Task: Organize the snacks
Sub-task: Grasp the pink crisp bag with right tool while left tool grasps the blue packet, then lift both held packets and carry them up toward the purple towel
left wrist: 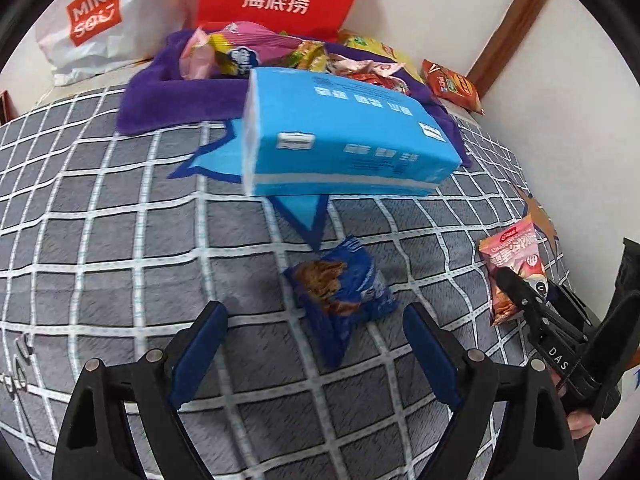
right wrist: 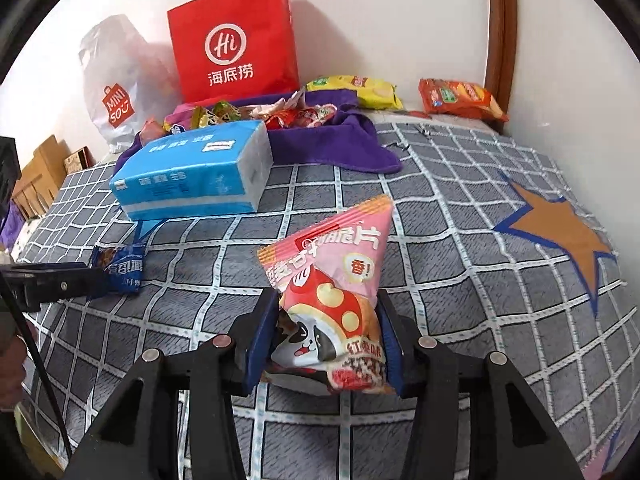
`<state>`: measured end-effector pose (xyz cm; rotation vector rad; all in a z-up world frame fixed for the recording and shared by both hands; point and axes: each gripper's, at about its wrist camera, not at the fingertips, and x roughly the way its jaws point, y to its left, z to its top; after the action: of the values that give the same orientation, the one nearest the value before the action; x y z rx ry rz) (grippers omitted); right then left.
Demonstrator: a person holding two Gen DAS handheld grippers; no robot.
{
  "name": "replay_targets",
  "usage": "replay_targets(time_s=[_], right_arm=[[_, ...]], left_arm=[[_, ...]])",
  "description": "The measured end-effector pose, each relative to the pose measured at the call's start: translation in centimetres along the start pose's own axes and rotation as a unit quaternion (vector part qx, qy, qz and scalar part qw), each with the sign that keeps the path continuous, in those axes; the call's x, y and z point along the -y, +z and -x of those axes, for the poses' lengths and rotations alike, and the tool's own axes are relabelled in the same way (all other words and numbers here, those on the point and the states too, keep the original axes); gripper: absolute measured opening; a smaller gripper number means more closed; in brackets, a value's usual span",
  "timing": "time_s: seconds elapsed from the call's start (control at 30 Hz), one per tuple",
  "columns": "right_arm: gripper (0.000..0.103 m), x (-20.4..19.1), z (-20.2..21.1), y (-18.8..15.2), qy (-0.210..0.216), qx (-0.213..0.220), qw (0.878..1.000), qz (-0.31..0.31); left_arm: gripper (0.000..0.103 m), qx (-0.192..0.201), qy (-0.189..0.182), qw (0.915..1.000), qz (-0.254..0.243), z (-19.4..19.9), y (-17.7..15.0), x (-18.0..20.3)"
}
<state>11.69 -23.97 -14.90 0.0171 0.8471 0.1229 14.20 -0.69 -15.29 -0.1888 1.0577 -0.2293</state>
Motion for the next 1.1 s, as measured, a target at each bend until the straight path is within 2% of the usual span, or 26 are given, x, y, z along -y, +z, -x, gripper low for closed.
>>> replay_targets(time_s=[0.17, 0.37, 0.47, 0.5, 0.57, 0.7, 0.83, 0.93, 1.1], right_arm=[[0.048, 1.2, -0.7, 0.1, 0.034, -0.012, 0.999, -0.029], [0.048, 0.9, -0.8, 0.1, 0.031, -0.018, 0.999, -0.023], [0.048, 1.2, -0.9, 0.1, 0.041, -0.021, 0.998, -0.030], [0.048, 1.3, -1.0, 0.1, 0.043, -0.021, 0.998, -0.032], [0.048, 1.4, -0.9, 0.1, 0.045, -0.021, 0.998, -0.033], [0.047, 1.1, -0.8, 0.1, 0.035, -0.019, 0.999, -0.026], [0.046, 0.5, -0.3, 0.1, 0.018, -0.014, 1.000, -0.009], [0.045, 0.2, 0.4, 0.4, -0.001, -0.011, 1.000, -0.002], [0.044, -0.7, 2.6, 1.2, 0.006, 0.007, 1.000, -0.002]], left_arm=[[0.088, 0.018, 0.026, 0.9995, -0.007, -1.0, 0.5, 1.4], [0.086, 0.034, 0.081, 0.9954, -0.036, -2.0, 0.8, 3.2], [0.073, 0.040, 0.107, 0.9921, -0.052, -2.1, 0.7, 3.7], [0.065, 0.042, 0.111, 0.9915, -0.054, -2.0, 0.7, 3.8], [0.051, 0.047, 0.111, 0.9914, -0.050, -1.7, 0.7, 3.6], [0.043, 0.048, 0.091, 0.9935, -0.048, -1.1, 0.6, 3.1], [0.041, 0.039, 0.057, 0.9971, -0.031, -0.4, 0.5, 2.5], [0.041, 0.044, 0.049, 0.9973, -0.032, 0.5, 0.4, 2.2], [0.041, 0.048, 0.031, 0.9979, -0.029, 2.4, 0.7, 2.0]])
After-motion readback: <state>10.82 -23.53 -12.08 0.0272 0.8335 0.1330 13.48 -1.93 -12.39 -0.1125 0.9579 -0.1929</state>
